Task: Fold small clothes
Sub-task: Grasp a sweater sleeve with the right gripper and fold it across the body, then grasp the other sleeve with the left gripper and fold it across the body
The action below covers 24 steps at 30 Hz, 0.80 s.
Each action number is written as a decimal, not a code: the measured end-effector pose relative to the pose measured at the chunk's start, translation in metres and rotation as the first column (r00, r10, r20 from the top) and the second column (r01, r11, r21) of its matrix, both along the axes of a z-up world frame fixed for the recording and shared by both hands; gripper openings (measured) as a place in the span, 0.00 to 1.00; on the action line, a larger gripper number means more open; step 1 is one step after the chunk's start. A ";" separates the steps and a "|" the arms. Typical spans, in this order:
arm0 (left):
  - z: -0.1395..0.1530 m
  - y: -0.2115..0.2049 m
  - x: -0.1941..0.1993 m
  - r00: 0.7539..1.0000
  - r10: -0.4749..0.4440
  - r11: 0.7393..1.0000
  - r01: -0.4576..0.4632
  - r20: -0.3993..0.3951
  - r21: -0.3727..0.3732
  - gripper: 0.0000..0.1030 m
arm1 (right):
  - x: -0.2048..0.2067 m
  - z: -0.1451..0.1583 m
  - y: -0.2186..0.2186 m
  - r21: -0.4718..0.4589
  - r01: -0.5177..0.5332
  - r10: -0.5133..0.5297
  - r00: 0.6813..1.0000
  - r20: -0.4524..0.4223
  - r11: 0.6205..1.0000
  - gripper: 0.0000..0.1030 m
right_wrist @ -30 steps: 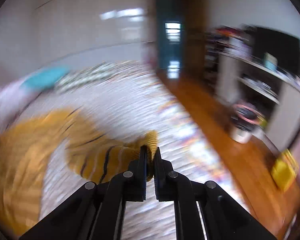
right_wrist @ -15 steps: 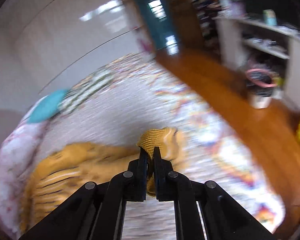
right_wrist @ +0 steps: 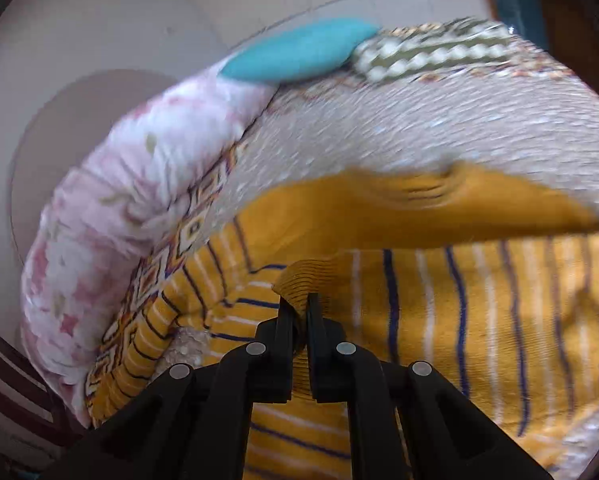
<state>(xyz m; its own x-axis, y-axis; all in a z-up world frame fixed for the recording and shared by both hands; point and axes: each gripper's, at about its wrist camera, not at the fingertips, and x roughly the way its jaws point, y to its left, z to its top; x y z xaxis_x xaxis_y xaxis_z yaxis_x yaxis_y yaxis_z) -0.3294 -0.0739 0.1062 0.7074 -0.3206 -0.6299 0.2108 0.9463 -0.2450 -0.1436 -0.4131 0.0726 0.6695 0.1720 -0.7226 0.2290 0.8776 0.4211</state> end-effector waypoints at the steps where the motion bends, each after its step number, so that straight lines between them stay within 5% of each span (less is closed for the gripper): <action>1: -0.002 0.006 0.001 1.000 0.012 1.000 -0.012 -0.002 -0.002 0.82 | 0.013 -0.010 0.011 0.004 -0.010 0.010 1.000 -0.020 1.000 0.06; 5: -0.013 0.028 0.007 0.997 0.072 0.997 -0.072 -0.017 -0.011 0.82 | 0.048 -0.037 0.038 -0.016 -0.031 0.030 0.995 -0.092 0.999 0.07; 10: -0.025 0.037 0.016 0.994 0.098 0.995 -0.099 -0.050 -0.017 0.82 | 0.061 -0.049 0.052 -0.060 -0.085 0.075 0.985 -0.154 0.995 0.19; 14: -0.031 0.049 0.021 0.990 0.119 0.990 -0.124 -0.082 -0.064 0.82 | 0.052 -0.023 0.072 -0.124 -0.132 0.123 0.989 -0.077 0.983 0.51; 21: -0.044 0.093 0.032 0.965 0.220 0.958 -0.241 -0.145 -0.153 0.82 | 0.017 0.008 0.142 -0.149 -0.343 0.343 0.939 -0.025 0.927 0.54; 24: -0.046 0.127 0.042 0.938 0.301 0.917 -0.334 -0.169 -0.220 0.82 | -0.005 0.005 0.174 -0.156 -0.419 0.423 0.906 -0.012 0.894 0.56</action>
<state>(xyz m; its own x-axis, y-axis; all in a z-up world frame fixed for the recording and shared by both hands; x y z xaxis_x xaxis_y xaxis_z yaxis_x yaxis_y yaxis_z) -0.2874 0.0530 0.0605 0.7149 -0.2465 -0.6544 -0.1400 0.8664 -0.4793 -0.1484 -0.2395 0.0779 0.5745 0.3312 -0.7485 -0.1835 0.9433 0.2766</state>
